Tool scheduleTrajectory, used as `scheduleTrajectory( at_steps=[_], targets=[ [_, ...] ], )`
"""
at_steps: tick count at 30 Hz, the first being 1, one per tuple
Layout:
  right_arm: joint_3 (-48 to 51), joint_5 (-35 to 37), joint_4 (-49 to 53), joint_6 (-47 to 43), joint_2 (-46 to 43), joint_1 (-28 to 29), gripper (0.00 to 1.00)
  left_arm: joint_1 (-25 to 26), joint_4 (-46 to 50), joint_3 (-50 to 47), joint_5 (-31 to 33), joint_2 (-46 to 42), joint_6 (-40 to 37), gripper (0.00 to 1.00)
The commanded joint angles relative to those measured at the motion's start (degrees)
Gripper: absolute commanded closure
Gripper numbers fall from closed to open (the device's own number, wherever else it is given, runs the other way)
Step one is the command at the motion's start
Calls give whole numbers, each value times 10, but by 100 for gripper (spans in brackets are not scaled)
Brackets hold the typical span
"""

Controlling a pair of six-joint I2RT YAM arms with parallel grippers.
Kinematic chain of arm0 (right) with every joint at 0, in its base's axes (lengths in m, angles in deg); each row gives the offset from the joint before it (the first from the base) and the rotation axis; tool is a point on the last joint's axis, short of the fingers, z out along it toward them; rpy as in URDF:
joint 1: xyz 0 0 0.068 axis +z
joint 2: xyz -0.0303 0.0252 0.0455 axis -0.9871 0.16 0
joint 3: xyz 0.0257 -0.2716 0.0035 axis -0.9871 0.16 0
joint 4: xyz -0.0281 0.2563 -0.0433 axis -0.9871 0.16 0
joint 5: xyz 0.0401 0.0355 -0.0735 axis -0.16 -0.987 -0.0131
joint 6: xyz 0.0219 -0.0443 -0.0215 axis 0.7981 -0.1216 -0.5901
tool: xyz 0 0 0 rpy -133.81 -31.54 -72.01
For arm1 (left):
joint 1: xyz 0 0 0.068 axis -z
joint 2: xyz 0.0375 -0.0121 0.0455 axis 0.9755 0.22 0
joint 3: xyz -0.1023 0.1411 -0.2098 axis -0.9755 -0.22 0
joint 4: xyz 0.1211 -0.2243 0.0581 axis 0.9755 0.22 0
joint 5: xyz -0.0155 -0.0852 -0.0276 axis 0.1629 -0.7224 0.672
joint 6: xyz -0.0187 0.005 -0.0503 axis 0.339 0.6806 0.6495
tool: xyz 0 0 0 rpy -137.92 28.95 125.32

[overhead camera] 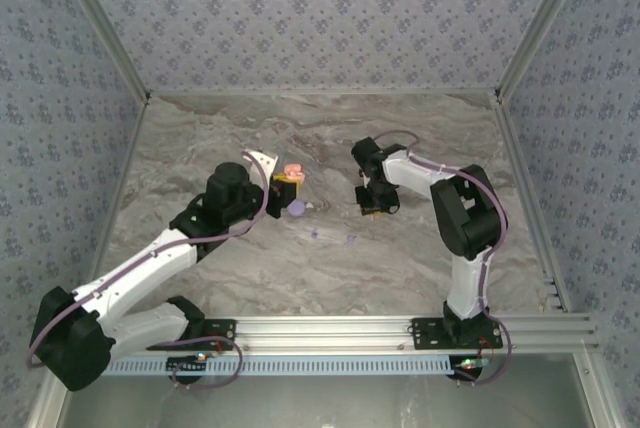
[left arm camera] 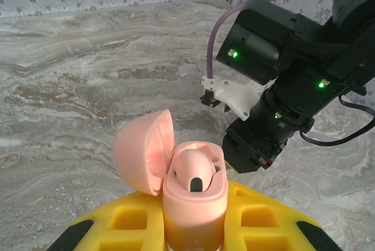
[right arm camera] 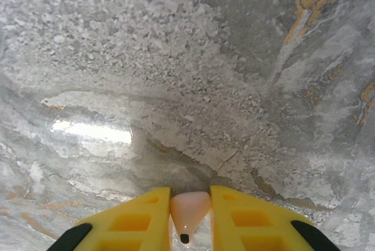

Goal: Insert wireless bluetooth earbuds into charging case

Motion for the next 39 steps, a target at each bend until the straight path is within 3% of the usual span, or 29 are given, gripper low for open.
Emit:
scheduleTrajectory(
  at_steps=[1, 20, 39],
  targets=[
    [21, -17, -53, -25, -27, -6, 78, 0, -43, -10, -18, 20, 20, 85],
    [116, -128, -114, -15, -196, -48, 78, 22, -132, -30, -18, 118, 39, 86],
    [111, -231, -136, -4, -321, -65, 78, 40, -199, -25, -34, 165, 21, 86]
  ],
)
